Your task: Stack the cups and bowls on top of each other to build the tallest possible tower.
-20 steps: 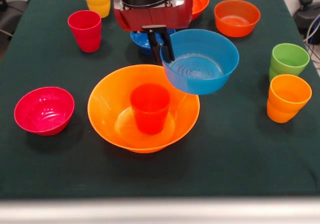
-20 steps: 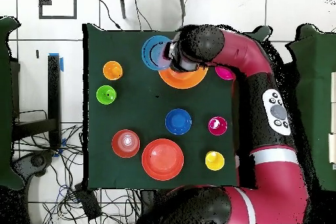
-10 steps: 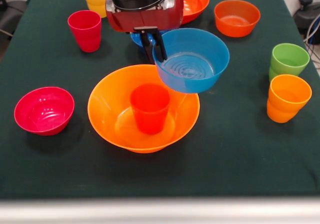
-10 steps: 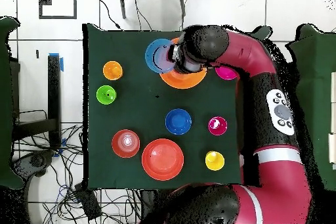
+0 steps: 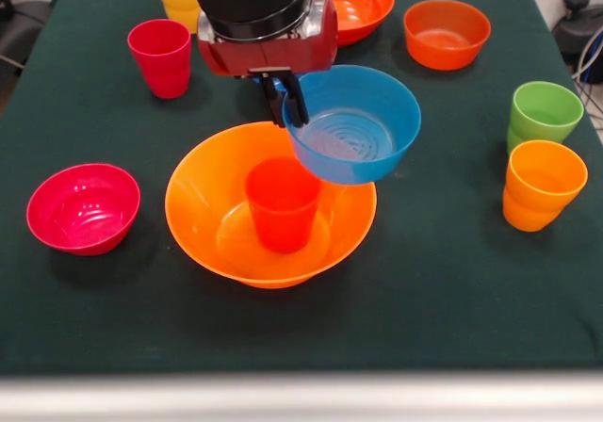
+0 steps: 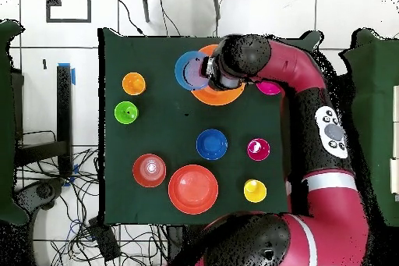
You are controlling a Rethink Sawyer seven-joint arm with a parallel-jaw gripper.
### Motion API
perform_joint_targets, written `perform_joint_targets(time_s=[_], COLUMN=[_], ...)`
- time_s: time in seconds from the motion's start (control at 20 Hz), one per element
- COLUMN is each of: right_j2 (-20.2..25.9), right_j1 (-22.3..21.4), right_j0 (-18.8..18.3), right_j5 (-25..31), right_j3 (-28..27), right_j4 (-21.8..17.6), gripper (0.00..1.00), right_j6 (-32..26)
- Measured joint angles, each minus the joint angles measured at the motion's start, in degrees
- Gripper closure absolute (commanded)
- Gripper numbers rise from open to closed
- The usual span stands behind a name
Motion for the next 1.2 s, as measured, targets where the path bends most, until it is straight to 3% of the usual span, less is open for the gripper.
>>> perform_joint_targets(time_s=[1.2], right_j2=[2.22], right_j1=[1.18], right_j0=[-0.1], right_j5=[7.4], right_j3=[-1.99], right_j4=[-1.57], gripper=[1.0], right_j6=[-0.01])
